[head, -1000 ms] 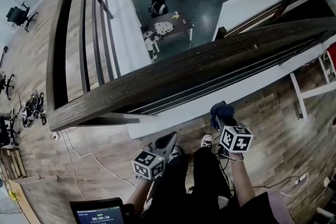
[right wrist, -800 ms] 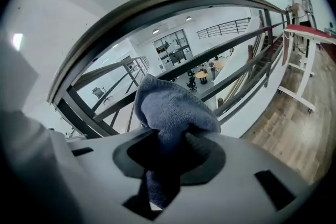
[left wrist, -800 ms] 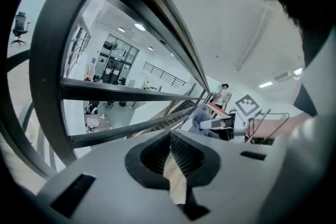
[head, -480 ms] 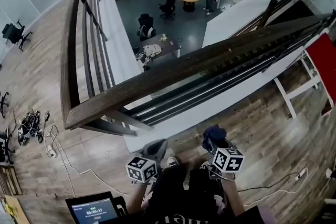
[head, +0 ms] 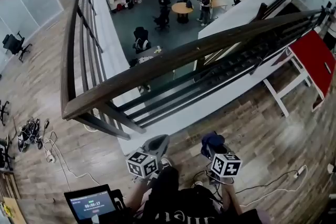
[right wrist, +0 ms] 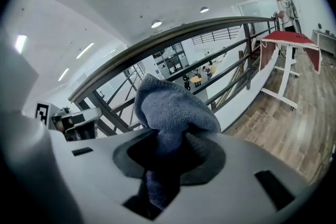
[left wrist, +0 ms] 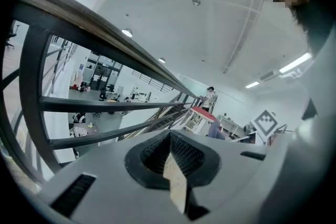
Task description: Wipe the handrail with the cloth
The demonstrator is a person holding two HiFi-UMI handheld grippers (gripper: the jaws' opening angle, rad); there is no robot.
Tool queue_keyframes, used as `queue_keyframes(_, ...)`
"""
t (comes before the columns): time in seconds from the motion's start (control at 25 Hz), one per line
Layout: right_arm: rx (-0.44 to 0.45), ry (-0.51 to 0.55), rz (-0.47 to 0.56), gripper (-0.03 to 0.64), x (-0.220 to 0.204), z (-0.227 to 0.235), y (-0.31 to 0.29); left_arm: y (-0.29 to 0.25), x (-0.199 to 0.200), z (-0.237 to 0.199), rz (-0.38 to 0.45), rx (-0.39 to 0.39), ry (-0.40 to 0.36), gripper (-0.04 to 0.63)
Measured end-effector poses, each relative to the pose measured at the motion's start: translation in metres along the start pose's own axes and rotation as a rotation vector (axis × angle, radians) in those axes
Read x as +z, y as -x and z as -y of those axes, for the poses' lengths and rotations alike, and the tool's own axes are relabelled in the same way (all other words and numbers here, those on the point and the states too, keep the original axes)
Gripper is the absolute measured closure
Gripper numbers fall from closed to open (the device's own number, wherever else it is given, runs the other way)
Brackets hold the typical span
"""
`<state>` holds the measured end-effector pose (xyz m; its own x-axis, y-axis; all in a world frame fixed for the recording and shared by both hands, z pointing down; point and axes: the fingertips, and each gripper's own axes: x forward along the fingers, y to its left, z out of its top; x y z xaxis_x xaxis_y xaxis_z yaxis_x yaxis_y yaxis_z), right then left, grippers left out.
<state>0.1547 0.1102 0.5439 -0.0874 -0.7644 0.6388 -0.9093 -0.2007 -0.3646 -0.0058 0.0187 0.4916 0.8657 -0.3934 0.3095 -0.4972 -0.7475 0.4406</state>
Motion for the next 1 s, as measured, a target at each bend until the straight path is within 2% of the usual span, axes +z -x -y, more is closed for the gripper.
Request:
queue_keyframes(0.24,0.001,0.048,-0.004,0.508,-0.016,0.035,0.067,-0.01,-0.012,0.092,0.021,-0.046,-0.034,0.595)
queue_keyframes(0.56,0.042,0.123,0.009,0.508,-0.037,0.054,0.123,-0.017,-0.059,0.196,-0.009,-0.12,-0.075,0.595)
queue_keyframes(1.0,0.126,0.171,0.028,0.508,-0.06,0.039,0.159,0.009,-0.081,0.238,-0.007,-0.096,-0.117,0.595)
